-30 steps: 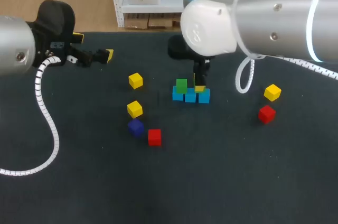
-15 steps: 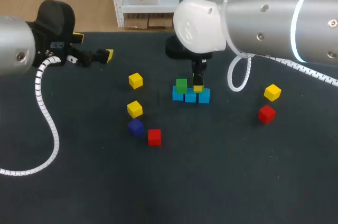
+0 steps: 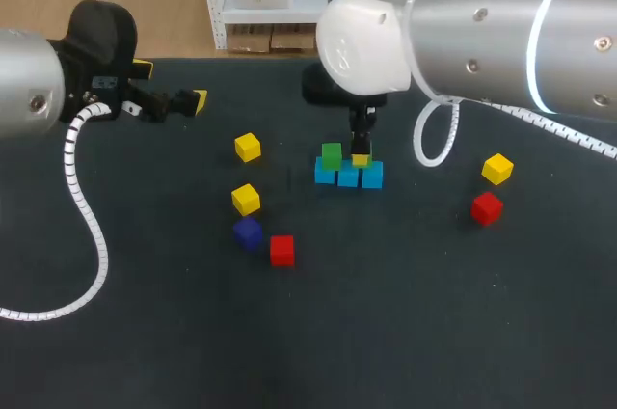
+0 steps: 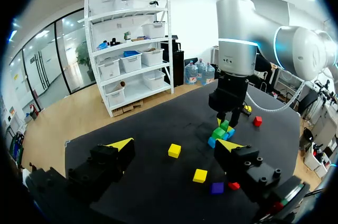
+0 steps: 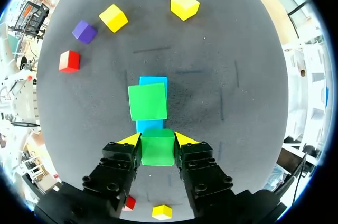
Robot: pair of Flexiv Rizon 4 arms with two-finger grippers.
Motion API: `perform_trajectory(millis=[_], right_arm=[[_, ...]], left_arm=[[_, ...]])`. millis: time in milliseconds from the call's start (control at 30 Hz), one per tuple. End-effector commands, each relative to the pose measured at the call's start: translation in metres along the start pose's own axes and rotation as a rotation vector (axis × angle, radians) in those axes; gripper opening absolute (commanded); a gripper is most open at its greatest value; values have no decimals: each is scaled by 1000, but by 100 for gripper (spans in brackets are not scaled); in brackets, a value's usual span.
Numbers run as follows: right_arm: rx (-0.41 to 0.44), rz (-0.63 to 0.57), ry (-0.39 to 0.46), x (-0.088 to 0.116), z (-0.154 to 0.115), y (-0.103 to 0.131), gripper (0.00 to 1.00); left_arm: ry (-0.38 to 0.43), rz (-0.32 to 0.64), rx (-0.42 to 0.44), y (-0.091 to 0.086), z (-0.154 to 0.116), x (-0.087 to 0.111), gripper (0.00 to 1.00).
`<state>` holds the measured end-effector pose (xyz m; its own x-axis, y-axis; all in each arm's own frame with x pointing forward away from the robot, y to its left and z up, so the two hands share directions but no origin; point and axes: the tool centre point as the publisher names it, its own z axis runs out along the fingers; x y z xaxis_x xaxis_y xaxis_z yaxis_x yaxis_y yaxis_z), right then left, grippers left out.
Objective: Place the blue cubes, place green cubes on the blue cubes, place the yellow cubes on the green cubes, then place the red cubes on the yellow cubes, and place purple cube on the red cubes.
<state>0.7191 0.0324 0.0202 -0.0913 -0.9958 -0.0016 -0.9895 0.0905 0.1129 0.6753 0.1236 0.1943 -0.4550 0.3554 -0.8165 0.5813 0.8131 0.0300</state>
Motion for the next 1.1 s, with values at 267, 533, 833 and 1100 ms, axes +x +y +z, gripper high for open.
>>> perform_trajectory(millis=[267,533,833,1100], right_arm=[[11,6,-18,5,3,7,0],[7,10,-18,5,5,8,0],[11,8,-27,4,5,10,100],[26,20,-52,4,1,10,100]], left_arm=[[-6,2,17,4,-1,1,100],[-6,2,17,4,-1,1,100],[-6,2,17,4,-1,1,100],[-6,2,17,4,-1,1,100]])
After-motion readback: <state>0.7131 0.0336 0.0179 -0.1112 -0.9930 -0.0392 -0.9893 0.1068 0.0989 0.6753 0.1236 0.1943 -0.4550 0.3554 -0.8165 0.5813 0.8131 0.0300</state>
